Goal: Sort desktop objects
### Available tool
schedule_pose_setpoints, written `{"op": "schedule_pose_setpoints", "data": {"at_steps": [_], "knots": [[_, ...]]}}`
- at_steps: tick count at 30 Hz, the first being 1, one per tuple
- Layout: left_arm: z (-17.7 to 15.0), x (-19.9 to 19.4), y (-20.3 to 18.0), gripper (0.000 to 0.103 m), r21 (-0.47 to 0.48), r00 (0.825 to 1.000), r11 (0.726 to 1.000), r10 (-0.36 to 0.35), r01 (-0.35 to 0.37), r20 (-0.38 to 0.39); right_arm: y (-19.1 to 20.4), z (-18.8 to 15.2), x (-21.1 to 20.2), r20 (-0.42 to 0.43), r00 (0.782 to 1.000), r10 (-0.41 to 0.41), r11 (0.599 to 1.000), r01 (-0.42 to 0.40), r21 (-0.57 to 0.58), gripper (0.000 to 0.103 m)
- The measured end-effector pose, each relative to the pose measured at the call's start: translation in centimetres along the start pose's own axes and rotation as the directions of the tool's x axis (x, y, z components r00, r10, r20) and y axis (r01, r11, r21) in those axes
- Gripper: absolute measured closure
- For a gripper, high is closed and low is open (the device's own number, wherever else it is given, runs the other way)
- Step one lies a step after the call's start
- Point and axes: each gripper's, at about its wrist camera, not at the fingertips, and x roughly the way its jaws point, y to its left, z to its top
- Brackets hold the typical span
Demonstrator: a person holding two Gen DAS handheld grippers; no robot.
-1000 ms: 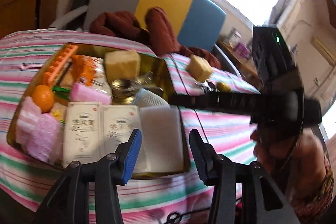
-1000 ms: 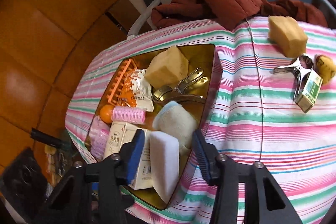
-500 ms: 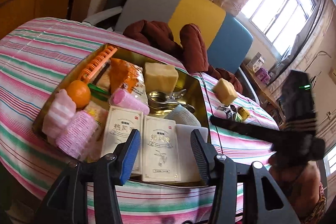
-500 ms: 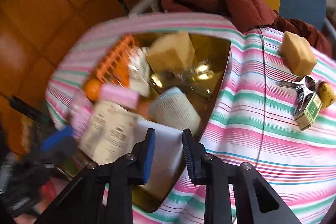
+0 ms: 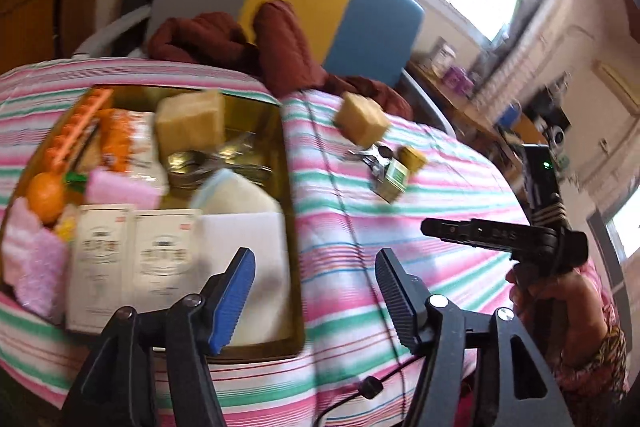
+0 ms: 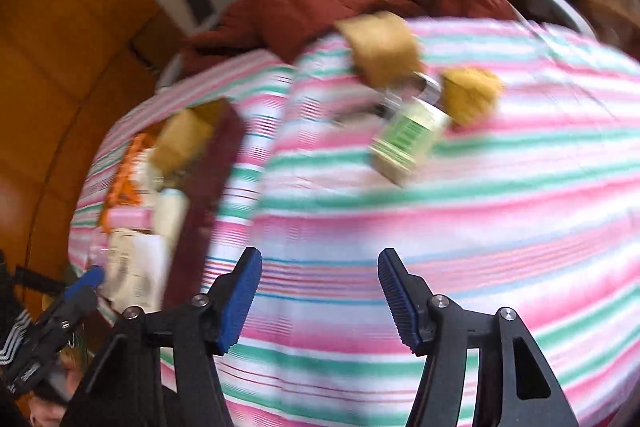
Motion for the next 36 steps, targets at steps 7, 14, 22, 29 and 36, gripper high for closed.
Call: {"op": "schedule_pose_setpoints", "data": {"at_steps": [7, 14, 22, 29, 36], "knots": [[0.9, 2.8, -4.4, 0.039, 0.097, 0.998, 0.995, -0.007, 0.013, -0.055, -5.6, 0.5, -0.1, -0.028, 0.999, -0.032, 0.996, 0.034, 0.087, 0.041], [3.2, 8.4, -9.4, 0.039, 0.230, 0.995, 0.973, 0.018, 0.005, -0.097, -10.3, 4.1, -1.1, 0.044, 0.995, -0.085, 0.984, 0.077, 0.158, 0.041], [5.3, 16.7, -12.5, 0.039, 0.298, 0.983, 0.955, 0.063, -0.010, -0.170, -15.5, 4.8, -1.3, 0.108, 0.993, -0.048, 0.948, 0.011, 0.317, 0.041], [7.0, 21.4, -14.7, 0.044, 0.360, 0.981, 0.932, 0.103, -0.038, -0.164, -16.7, 5.3, -1.4, 0.121, 0.992, -0.019, 0.929, -0.027, 0.369, 0.040], [6.3, 24.5, -15.9, 0.070, 0.498, 0.969, 0.866, 0.151, -0.035, -0.195, -17.0, 5.6, -1.1, 0.117, 0.993, -0.006, 0.924, -0.039, 0.381, 0.040]]}}
